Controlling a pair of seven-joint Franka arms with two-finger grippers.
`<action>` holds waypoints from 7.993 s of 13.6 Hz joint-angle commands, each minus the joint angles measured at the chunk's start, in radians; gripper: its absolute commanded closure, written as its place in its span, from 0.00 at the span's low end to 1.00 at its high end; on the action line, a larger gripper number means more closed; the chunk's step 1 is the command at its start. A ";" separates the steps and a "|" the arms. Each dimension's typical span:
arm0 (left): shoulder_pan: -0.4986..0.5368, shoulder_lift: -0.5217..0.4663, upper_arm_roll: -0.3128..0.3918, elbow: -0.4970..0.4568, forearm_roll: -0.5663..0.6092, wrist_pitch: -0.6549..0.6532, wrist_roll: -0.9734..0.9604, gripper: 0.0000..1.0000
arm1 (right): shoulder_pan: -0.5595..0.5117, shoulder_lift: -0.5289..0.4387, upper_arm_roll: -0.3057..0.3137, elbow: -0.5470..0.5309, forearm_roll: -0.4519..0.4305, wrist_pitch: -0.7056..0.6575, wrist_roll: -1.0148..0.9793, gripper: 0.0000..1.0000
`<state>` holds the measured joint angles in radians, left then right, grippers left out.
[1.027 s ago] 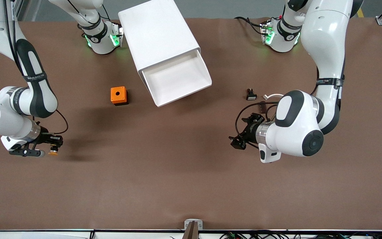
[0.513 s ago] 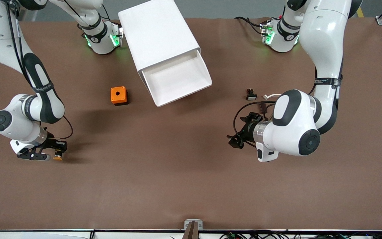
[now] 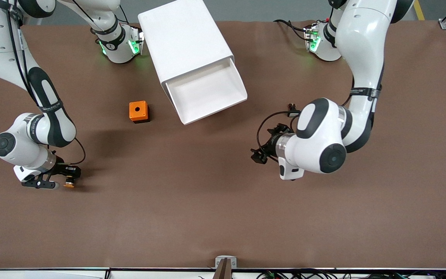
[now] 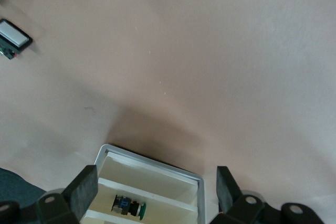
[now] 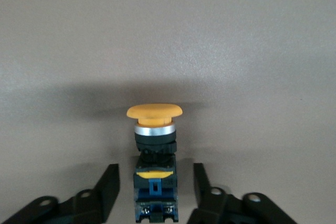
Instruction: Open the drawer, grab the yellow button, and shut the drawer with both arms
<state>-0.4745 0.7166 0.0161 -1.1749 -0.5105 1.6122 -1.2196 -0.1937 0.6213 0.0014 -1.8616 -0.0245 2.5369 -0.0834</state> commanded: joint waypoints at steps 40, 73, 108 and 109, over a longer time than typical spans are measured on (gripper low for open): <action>-0.446 -0.166 -0.130 -0.292 0.492 0.411 -0.112 0.01 | 0.178 -0.454 0.023 0.409 0.069 -1.073 0.222 0.00; 0.043 -0.521 -0.173 -0.253 0.308 -0.058 0.337 0.01 | 0.188 -0.684 0.022 0.262 0.078 -1.009 0.225 0.00; 0.545 -0.681 -0.168 -0.353 0.492 -0.015 1.049 0.01 | 0.177 -0.696 0.015 0.225 0.047 -0.971 0.110 0.00; 0.544 -0.681 -0.168 -0.335 0.494 -0.015 1.049 0.01 | 0.177 -0.696 0.014 0.223 0.047 -0.962 0.108 0.00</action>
<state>0.0579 0.0173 -0.1445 -1.5561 -0.0207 1.6009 -0.1922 -0.0091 -0.0473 0.0126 -1.6098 0.0215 1.5555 0.0128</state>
